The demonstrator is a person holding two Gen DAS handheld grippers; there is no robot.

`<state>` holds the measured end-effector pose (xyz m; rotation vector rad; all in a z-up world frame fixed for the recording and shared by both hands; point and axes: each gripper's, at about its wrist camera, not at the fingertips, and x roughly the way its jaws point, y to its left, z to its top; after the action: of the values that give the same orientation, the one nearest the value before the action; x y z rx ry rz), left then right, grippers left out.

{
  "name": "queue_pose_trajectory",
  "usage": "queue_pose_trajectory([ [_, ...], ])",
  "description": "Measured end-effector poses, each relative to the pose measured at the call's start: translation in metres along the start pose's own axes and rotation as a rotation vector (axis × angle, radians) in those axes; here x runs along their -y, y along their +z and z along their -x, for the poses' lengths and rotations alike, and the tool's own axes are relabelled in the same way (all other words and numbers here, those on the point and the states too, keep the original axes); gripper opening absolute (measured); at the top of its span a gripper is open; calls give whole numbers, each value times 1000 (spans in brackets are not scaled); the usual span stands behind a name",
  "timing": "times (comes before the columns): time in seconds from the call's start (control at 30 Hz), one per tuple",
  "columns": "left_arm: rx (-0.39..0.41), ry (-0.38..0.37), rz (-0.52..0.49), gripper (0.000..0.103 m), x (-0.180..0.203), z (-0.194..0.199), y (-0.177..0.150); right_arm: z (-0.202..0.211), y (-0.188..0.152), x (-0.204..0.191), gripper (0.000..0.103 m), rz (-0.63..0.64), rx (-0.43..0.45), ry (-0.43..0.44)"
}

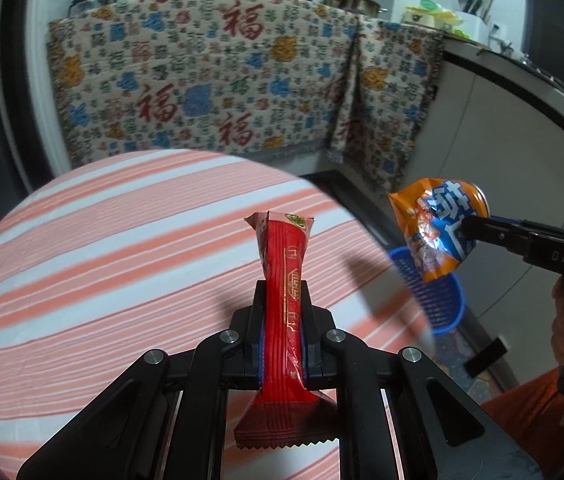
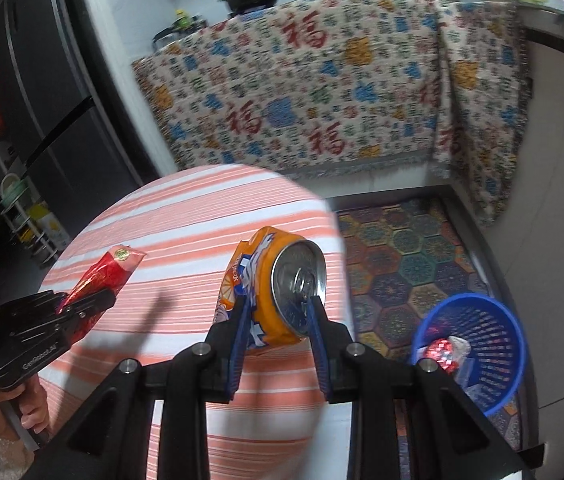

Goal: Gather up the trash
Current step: 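Carry both items over the blue wastebasket and open both tools to drop them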

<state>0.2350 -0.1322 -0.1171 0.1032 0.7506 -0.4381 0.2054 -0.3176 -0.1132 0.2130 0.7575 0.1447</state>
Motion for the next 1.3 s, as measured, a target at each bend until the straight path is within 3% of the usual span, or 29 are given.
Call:
queue_pose_trajectory([
  [0.2,-13,-136,-52,10,65,-27,26,25,6,73,29,-74,27,-119],
  [0.47,-132,-328,-101,10,163,-115,46,6,-6,192,29,-174,-73,-269],
  [0.8,-302,-391,-101,12,238,-242,27,-59,-50,307,30,-289,-251,-260],
  [0.87,-320,-389,-119,30,249,-259,20,-73,-59,326,31,-324,-275,-239],
  [0.9,-328,-383,-124,59,254,-266,18,-80,-63,335,33,-347,-284,-233],
  [0.93,-324,-374,-118,79,258,-272,16,-88,-68,346,48,-381,-297,-216],
  [0.97,-311,-362,-110,82,260,-275,15,-93,-73,354,63,-407,-303,-205],
  [1.0,-310,-357,-106,82,262,-277,15,-95,-78,360,68,-430,-302,-205],
  [1.13,-292,-335,-107,89,264,-263,22,-82,-88,377,71,-533,-252,-220],
  [1.3,-226,-281,-109,101,254,-213,35,-33,-68,357,78,-480,-164,-300],
])
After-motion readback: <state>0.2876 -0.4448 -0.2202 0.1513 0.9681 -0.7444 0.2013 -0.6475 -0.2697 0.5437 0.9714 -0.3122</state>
